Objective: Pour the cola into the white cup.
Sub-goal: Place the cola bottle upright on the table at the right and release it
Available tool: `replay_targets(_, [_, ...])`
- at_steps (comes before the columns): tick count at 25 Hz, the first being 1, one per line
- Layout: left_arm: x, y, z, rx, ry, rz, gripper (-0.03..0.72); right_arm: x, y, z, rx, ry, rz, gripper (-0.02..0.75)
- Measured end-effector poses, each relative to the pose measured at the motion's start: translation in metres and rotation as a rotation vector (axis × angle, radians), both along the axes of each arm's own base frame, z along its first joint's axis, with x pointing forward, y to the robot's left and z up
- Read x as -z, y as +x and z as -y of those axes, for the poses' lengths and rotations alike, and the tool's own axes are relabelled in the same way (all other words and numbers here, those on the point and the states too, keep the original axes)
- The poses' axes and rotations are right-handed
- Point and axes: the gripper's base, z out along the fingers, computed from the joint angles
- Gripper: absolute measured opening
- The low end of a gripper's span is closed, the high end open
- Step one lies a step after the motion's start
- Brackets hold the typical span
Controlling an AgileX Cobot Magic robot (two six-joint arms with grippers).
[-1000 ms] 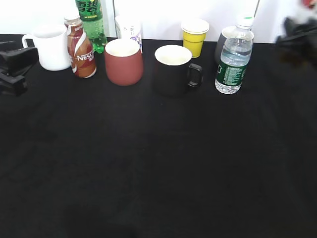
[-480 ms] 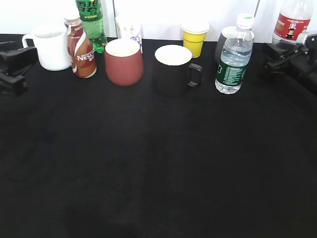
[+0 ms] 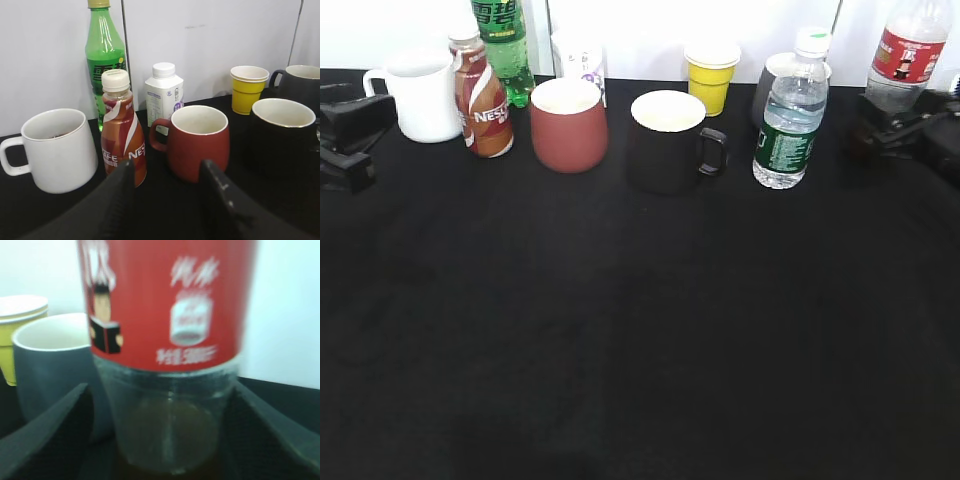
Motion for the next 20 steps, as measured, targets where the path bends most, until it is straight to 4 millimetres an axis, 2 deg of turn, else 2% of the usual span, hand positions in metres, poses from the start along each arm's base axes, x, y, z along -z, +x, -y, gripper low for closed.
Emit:
replay_targets(3, [-0.002,-0.001,0.0,0.0,-0.001,0.006,0.321,-0.007,-0.023,0.002,0.055,0.022,-0.033,0.603])
replay_targets(5, [-0.002,-0.001,0.0,-0.001,0.0,0.006,0.321,-0.018,-0.042,0.002,0.09,0.026,-0.069,0.597])
replay_targets(8, [0.002,-0.001,-0.004,-0.038,0.052,-0.1,0.321,-0.032,-0.061,-0.009,0.099,0.015,-0.322,0.596])
replay_targets(10, [-0.006,0.005,-0.008,-0.089,0.11,-0.206,0.321,-0.048,-0.074,-0.024,0.103,-0.058,-0.475,0.595])
replay_targets(12, [-0.022,0.012,-0.011,-0.138,0.157,-0.294,0.321,-0.062,-0.09,-0.047,0.097,-0.157,-0.616,0.595])
replay_targets(14, [-0.029,0.011,-0.007,-0.164,0.215,-0.454,0.321,-0.077,-0.106,-0.073,0.11,-0.226,-0.78,0.594])
replay_targets(17, [-0.04,-0.006,0.002,-0.178,0.281,-0.763,0.321,-0.11,-0.138,-0.107,0.124,-0.299,-1.103,0.594])
replay_targets(19, [-0.046,-0.018,0.002,-0.191,0.289,-0.932,0.321,-0.136,-0.159,-0.129,-0.014,-0.344,-1.183,0.594])
replay_targets(20, [-0.048,-0.028,0.0,-0.195,0.296,-1.009,0.321,-0.15,-0.168,-0.132,-0.06,-0.314,-1.178,0.594])
